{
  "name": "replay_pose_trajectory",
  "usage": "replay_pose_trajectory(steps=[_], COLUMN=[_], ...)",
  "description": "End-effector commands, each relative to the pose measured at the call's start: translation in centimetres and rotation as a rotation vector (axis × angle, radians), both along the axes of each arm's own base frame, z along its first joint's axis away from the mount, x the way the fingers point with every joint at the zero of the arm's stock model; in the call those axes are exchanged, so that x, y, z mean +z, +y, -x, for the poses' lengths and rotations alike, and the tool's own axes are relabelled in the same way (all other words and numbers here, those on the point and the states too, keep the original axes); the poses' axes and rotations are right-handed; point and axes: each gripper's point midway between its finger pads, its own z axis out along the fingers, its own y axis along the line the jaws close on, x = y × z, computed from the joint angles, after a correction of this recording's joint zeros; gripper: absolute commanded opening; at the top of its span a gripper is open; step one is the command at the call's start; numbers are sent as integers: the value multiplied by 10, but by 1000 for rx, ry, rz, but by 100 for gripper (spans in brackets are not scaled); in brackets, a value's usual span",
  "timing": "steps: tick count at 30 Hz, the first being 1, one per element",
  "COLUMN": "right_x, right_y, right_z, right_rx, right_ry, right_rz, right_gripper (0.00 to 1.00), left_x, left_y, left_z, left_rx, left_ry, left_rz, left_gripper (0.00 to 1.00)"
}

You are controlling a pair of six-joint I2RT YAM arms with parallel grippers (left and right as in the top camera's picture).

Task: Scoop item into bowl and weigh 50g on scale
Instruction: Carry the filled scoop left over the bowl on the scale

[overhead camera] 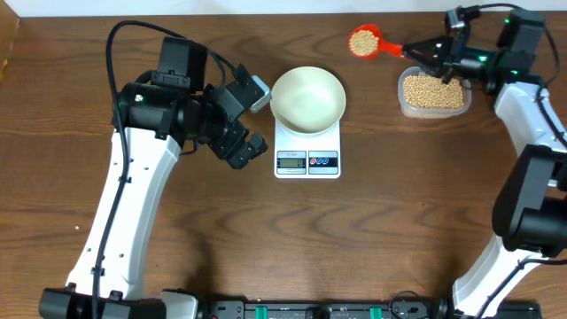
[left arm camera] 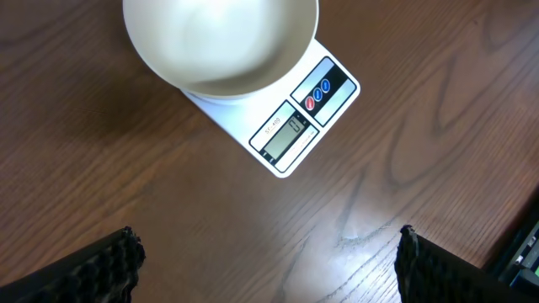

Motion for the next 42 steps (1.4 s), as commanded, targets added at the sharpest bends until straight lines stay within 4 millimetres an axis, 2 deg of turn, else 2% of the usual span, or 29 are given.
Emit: replay_pose_trajectory(steps=[1, 8, 20, 28, 36, 42], right_x=[-5, -7, -15, -45, -62, -82], right_y=[21, 51, 82, 104, 118, 129], right_z=[2, 7, 15, 28, 34, 45], right_rx=[43, 95, 146, 168, 185, 211], right_ry=[-8, -70, -164, -154, -183, -183], right_rz=[5, 32, 79, 186, 271, 373], right_gripper=[1, 1, 1, 1, 1, 1], left_x=[1, 1, 1, 2, 1, 1], left_y=[-1, -1, -1, -1, -1, -1], left_z=[3, 3, 3, 3, 3, 3], left_rx=[2, 2, 2, 2, 2, 2], left_ry=[2, 2, 2, 2, 2, 2], left_rz=[8, 8, 8, 8, 8, 8], left_gripper=[98, 98, 98, 98, 98, 98])
